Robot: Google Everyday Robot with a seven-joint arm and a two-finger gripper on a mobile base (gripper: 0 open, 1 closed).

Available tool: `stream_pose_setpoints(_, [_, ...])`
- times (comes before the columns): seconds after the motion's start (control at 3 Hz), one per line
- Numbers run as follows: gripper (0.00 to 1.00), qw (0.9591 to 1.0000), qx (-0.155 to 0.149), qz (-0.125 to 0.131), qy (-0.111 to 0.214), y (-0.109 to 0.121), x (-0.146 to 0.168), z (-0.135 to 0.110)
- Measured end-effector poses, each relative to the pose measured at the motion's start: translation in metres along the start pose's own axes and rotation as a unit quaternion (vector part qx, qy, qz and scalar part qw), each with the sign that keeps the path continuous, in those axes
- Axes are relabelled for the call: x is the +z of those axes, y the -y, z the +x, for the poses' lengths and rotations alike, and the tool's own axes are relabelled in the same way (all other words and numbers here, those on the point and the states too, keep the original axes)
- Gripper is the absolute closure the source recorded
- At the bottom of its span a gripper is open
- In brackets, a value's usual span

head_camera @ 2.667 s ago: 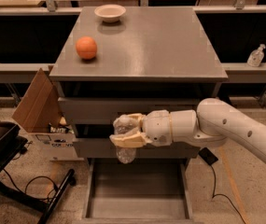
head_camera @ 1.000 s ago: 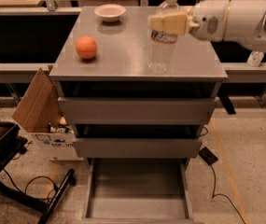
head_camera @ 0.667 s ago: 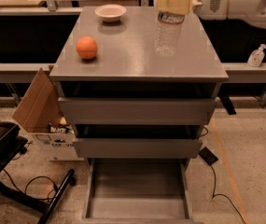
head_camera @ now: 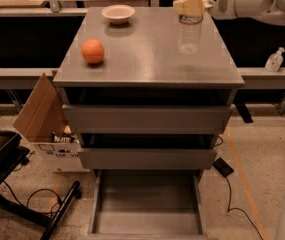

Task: Pick water bottle from bottom drawer and place on counter

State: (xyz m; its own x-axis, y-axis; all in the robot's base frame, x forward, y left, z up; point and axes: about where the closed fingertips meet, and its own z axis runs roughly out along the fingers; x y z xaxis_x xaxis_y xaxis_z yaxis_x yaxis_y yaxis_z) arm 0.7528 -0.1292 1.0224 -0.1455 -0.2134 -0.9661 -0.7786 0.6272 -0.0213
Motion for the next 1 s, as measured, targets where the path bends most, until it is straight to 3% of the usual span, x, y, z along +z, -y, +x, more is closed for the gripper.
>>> stream_pose_setpoints(1.0, [1.00,0.9988,0.041,0.005,0.027,0.043,0.040,0.071])
